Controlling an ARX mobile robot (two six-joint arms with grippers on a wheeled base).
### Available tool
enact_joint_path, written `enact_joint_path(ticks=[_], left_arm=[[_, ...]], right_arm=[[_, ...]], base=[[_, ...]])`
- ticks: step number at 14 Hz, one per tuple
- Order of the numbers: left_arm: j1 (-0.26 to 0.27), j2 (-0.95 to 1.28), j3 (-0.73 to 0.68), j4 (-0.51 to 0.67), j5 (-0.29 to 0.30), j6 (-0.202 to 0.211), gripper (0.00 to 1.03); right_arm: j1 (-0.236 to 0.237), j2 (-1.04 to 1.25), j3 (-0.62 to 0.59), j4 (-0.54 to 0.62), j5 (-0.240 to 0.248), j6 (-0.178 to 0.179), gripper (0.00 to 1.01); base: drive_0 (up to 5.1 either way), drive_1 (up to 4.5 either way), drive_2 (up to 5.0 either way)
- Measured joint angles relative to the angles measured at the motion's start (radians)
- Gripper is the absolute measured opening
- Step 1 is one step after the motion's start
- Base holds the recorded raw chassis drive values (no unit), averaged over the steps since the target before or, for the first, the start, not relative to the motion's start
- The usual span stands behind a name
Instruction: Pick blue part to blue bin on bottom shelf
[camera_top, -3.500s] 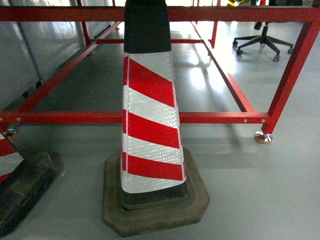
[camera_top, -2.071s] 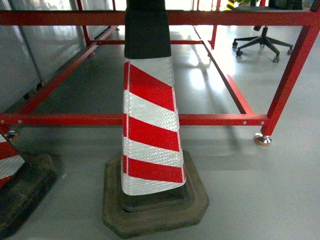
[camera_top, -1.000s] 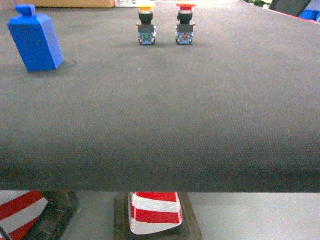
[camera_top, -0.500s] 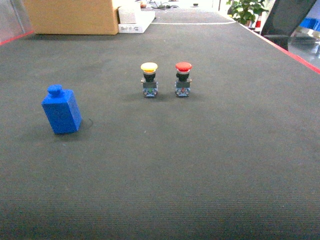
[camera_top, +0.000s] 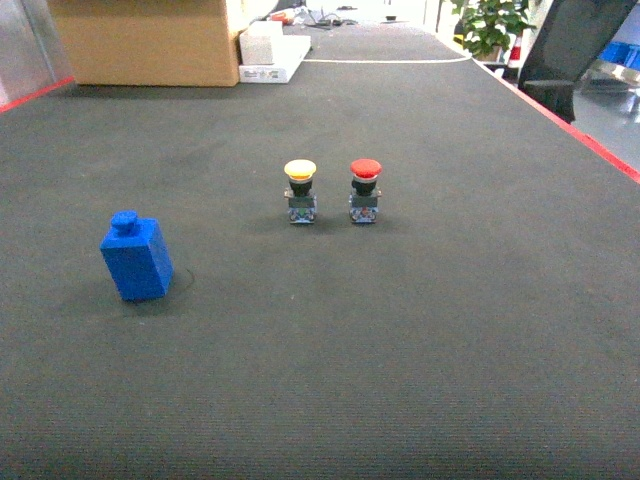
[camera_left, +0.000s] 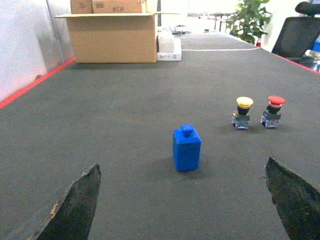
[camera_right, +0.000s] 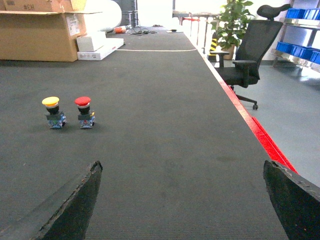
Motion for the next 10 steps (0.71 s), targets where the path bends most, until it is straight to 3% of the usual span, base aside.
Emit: enact_joint_path(ticks=[3,5,7,9,10], left_arm=[[-0.006,0.004,0.003,-0.02,-0.017,-0.003,0.98],[-0.053,0.064,0.021,-0.061,-0.124,-0.028,0.98],[-0.082,0.165,0.026,0.01,-0.188,-0.039,0.98],[-0.097,0.244,0.026,0.083,-0.198,-0.048,0.98],[-0.106,0.393,0.026,0.241,-0.203,-0.051,0.98]], right_arm=[[0.0,0.0,0.0,0.0,0.0,0.0,0.98],[0.0,0.0,0.0,0.0,0.001,0.0,0.98],[0.0,0.0,0.0,0.0,-0.001,0.0,0.98],[0.0,0.0,0.0,0.0,0.0,0.0,0.98],[0.0,0.0,0.0,0.0,0.0,0.0,0.98]], base=[[0.0,0.0,0.0],[0.0,0.0,0.0],[0.0,0.0,0.0],[0.0,0.0,0.0],[0.0,0.0,0.0]])
